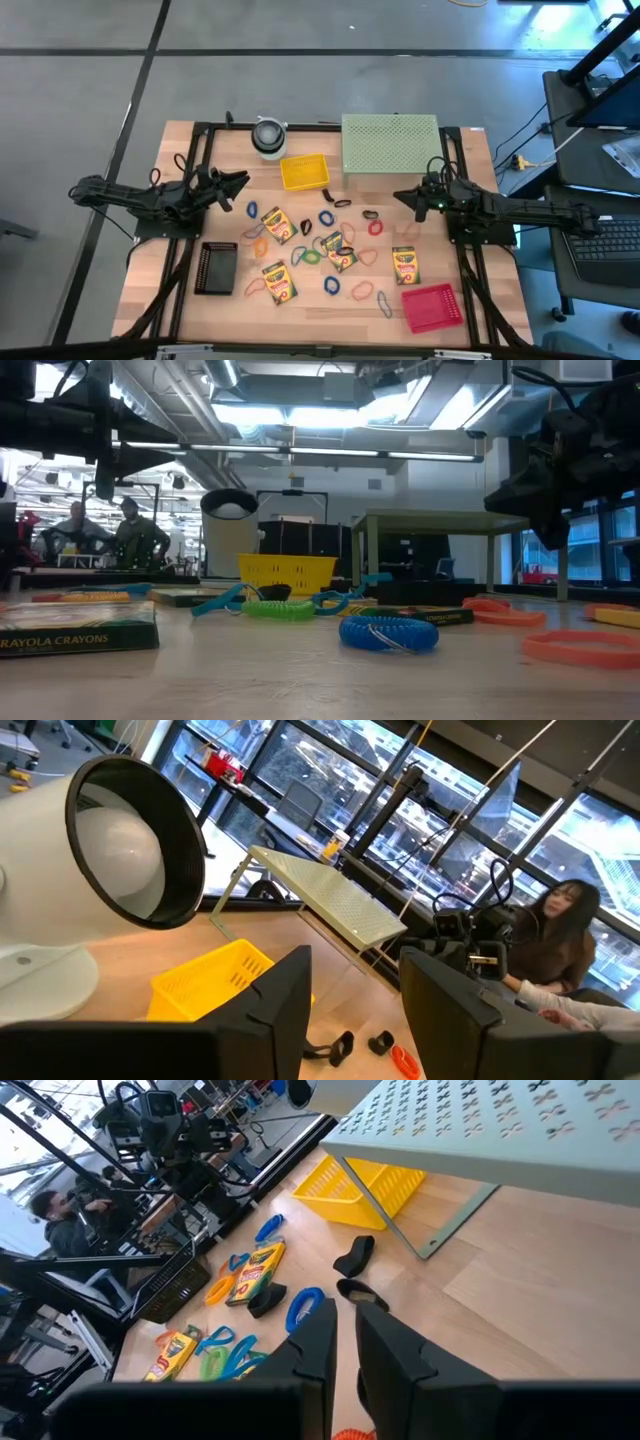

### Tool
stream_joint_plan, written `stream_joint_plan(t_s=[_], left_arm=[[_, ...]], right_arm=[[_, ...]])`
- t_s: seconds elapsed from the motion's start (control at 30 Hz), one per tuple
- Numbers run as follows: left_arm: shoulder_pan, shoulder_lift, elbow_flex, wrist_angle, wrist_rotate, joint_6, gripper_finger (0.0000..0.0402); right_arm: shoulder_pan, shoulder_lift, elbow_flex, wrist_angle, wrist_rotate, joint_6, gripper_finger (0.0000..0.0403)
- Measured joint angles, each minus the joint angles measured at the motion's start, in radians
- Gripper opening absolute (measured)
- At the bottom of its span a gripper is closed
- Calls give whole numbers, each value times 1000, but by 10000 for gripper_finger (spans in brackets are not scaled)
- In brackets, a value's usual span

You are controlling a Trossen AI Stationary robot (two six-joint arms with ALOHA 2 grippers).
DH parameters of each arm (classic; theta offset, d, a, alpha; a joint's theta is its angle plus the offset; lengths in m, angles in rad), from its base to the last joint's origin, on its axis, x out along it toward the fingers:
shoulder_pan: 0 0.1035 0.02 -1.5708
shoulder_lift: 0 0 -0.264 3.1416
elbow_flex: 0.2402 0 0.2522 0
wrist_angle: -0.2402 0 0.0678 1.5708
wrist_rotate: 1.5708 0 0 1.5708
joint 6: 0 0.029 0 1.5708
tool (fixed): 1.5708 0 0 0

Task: Pick & Place Office Desk Supplies
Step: Put the orange rubber band into the red bin

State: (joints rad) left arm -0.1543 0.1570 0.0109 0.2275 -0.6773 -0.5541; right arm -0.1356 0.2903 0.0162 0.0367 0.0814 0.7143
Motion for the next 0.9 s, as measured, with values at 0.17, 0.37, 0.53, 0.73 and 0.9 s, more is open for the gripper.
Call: stream_joint_plan(t_s=[0.17,0.37,0.53,0.73,0.9], left_arm=[[0,0,0,0,0,0,148],[0,0,0,0,0,0,148],[0,0,0,0,0,0,148],[0,0,0,0,0,0,148],[0,0,0,0,0,0,148]], right_arm=[[0,0,0,0,-18,4,45],[0,0,0,0,-97,8,45],[0,0,0,0,-101,15,45],[0,0,0,0,-100,38,45],[0,0,0,0,-100,6,45]])
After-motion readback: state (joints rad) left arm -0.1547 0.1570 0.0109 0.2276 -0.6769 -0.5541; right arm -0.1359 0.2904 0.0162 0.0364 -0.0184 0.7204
